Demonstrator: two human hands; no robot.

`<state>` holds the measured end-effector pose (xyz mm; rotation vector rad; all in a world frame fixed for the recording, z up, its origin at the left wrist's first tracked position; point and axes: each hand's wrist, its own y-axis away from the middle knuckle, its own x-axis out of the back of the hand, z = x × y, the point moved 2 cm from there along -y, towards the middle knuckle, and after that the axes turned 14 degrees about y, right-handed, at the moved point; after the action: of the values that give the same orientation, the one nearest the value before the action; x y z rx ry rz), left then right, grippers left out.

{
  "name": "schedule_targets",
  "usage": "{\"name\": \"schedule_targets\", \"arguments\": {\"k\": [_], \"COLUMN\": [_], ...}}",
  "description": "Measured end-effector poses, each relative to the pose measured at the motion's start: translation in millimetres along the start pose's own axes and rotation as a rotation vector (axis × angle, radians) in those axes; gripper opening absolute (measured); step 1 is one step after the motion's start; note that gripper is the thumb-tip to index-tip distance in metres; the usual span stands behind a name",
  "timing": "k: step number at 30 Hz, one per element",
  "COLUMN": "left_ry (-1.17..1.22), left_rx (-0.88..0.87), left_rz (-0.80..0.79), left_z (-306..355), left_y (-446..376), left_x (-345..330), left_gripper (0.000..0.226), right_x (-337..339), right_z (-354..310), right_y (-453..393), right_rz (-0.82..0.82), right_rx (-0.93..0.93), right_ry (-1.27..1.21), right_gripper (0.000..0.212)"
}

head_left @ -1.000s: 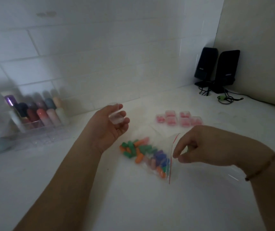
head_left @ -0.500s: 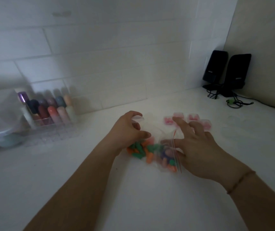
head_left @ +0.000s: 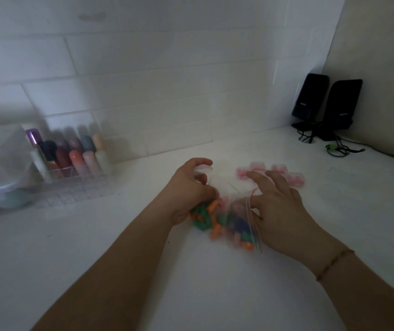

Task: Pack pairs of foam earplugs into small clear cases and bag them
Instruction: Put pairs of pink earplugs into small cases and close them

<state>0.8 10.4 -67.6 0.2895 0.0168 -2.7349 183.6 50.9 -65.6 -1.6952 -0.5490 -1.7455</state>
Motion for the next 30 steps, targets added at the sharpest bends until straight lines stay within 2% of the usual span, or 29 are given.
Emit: {"name": "schedule_targets", "arguments": {"k": [3,9,14,16,21,26,28,30], "left_ry": [0.104,0.142,0.207,0.276,0.248,0.139,0.049,-0.005], "left_rx": [0.029,0.074,0.109,0.161,0.197,0.205,0.172,0.099], "left_rz": [-0.029,-0.039,-0.081,-0.115,-0.144,-0.109,-0.075,0.015], "left_z": [-1,-1,-1,0,3,3,7,14], "left_y": [0,0,3,5,9,8,9,8], "left_x": [-1,-4,-8,-9,-10,-4,-1,2], "left_gripper": [0.058,0.056,0.054,0.053,0.054,0.052,0.041,0.023], "right_x": [-4,-7,-2,0,2,19,34,49], "right_z": [-4,-6,-6,-3,4,20,28,37], "right_y": [-2,-7,-8,-7,-5,0,4,9], "right_rz": [0.023,0.050,0.232,0.277,0.245,0.041,0.010,0.012], "right_rx": [-0.032,-0.072,-0.058,-0.064,-0.046,0.031,0.092,0.063], "right_ry": [0.001,-0.183,-0.275,-0.313,-0.194,-0.226,-0.293,-0.355], "right_gripper": [0.029,0.038,0.025,0.027,0.021,0.017,0.018,0.018]}}
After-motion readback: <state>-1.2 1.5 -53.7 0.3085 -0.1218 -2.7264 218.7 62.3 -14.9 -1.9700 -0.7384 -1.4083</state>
